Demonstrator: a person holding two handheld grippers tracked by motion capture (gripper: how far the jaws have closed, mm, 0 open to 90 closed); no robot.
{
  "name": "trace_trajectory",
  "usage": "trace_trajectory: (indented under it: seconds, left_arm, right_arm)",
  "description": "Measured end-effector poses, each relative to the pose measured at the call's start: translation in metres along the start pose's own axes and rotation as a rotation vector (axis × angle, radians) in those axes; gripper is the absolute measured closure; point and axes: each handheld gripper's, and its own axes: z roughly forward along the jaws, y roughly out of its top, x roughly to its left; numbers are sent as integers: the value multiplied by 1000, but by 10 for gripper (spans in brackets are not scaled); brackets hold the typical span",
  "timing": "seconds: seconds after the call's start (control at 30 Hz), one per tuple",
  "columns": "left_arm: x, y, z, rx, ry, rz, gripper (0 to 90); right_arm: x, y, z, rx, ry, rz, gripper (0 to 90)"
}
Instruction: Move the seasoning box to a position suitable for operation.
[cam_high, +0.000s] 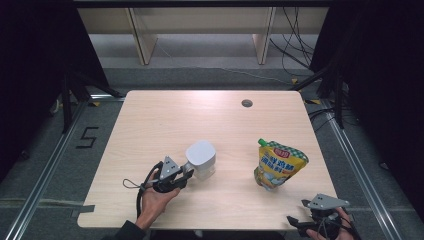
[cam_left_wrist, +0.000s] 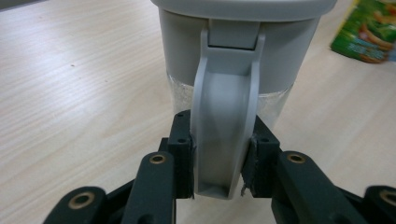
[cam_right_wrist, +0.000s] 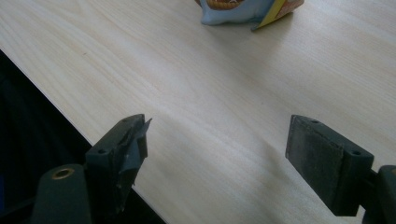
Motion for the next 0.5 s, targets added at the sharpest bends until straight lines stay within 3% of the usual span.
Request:
trace_trajectory:
  seconds: [0.07,0.17,0.23,0.3,0.37,0.5]
  left_arm:
    - [-5,-3,-5,2,-29,-2,682]
    - [-6,-5,-11,7,-59,39,682]
    - [-9,-8,-15,9,-85,23,682]
    - [-9,-9,-18,7,-120,53,682]
    - [-12,-10,-19,6,-134,39,682]
    - [-17,-11,-22,12,-149,60,683]
  right_arm:
    - [2,0,0,5,5,25,217]
    - [2,0,0,7,6,19,217]
    - [1,0,0,8,5,2,217]
    - [1,0,0,7,5,2,217]
    - [0,0,1,8,4,2,218]
    - [1,0,1,7,4,1,218]
